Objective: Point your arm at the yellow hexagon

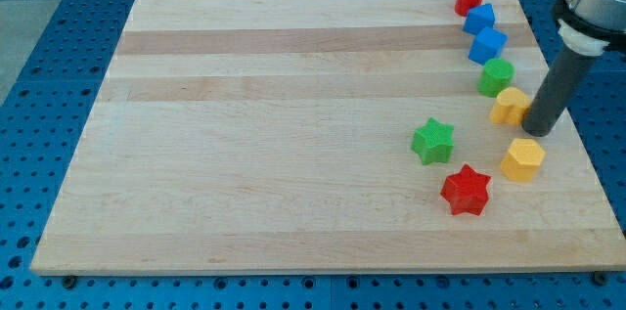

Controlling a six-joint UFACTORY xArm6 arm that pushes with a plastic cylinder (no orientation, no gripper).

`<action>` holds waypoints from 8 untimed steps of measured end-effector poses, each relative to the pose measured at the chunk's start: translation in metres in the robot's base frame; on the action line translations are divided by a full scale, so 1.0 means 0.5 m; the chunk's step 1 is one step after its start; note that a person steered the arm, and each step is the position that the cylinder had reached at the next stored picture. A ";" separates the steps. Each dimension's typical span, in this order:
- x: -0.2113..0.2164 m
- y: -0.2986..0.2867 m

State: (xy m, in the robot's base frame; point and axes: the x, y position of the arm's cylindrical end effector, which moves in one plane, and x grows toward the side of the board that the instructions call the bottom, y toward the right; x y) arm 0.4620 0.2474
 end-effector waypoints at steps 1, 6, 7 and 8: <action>0.000 0.000; 0.190 0.055; 0.195 0.038; 0.184 0.011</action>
State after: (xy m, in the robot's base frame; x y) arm 0.5542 0.2532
